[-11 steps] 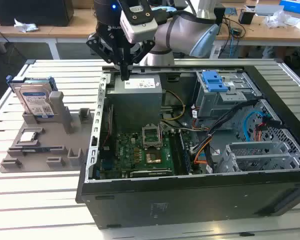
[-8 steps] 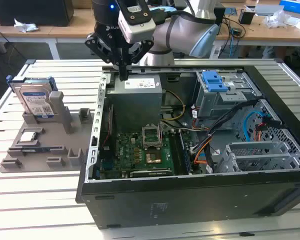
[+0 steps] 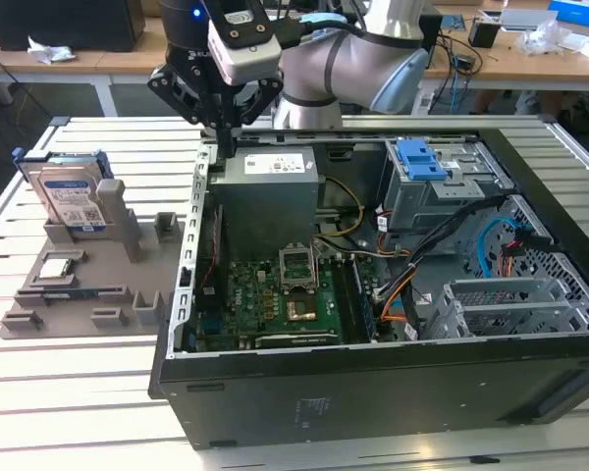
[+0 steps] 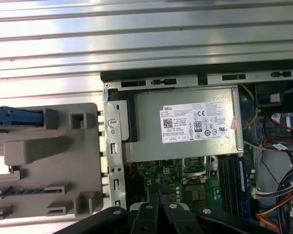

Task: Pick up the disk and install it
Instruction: 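Reach for the disk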

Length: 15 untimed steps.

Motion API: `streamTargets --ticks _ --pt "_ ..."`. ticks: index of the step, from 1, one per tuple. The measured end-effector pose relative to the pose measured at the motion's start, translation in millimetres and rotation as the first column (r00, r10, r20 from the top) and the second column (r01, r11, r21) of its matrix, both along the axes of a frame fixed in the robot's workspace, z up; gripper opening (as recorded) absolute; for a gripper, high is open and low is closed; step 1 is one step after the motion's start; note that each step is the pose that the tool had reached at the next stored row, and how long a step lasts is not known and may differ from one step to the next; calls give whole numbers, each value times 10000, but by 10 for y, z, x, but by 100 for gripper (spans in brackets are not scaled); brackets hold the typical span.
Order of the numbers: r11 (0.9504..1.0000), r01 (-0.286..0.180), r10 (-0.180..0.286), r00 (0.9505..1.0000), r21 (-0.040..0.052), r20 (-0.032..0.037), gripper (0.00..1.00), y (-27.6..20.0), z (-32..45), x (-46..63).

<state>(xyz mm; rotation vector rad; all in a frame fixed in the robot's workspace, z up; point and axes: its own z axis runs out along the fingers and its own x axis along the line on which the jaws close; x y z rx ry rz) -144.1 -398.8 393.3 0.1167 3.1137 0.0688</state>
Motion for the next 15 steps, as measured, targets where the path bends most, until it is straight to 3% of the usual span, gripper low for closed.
streamTargets --ticks 4,9,15 --pt "10000 -1 1 10000 0 0 11 0 0 -71" --pt "10000 -1 1 10000 0 0 11 0 0 -241" --pt "10000 0 0 10000 1 1 11 0 0 -346"
